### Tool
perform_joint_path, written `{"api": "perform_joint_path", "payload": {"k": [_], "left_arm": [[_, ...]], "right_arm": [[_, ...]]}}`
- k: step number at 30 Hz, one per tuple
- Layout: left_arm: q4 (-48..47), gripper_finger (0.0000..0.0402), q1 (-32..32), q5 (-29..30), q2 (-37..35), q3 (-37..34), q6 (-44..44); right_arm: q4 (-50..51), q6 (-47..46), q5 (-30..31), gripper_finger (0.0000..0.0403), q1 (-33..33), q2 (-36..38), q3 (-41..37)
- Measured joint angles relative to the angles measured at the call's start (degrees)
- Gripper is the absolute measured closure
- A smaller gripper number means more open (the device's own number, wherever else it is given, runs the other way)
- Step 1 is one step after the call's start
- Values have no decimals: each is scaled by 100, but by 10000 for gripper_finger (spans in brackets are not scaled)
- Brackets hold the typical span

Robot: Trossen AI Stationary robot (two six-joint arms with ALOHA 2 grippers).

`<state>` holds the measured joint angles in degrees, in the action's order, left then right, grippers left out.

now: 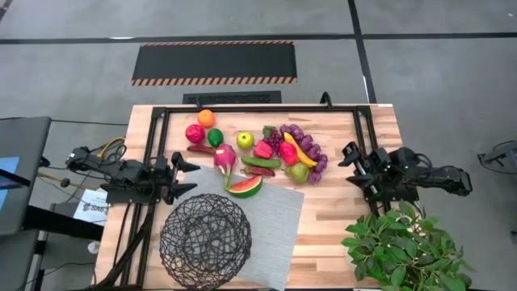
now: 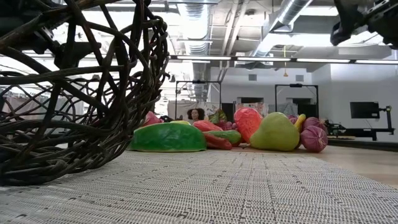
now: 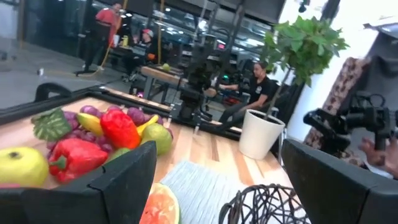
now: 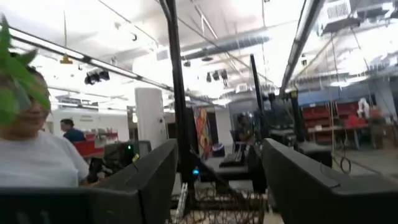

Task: Build produce basket
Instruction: Put the red apple into the mesh basket

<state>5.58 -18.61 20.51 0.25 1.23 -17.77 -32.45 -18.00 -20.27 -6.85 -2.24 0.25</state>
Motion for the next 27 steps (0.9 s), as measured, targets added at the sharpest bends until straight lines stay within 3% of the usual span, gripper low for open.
{"api": "perform_joint_path", "payload": {"k": [8,14,20,24,27], "left_arm": [[227,70,0,755,0,-2,-288],[-12,70,0,1130,2,-4,-291],[347,70,-2,1438,0,-2,-241],[69,70,87,1495,45,448,-204],[-856,70,233,1890,261,1164,-211]], "right_arm": [[-49,0,34,148,0,0,0],[-19,-9,617,148,2,1,2],[165,-15,1380,148,0,0,2],[327,-15,1785,148,2,0,2],[514,-15,2048,148,2,0,2]]}}
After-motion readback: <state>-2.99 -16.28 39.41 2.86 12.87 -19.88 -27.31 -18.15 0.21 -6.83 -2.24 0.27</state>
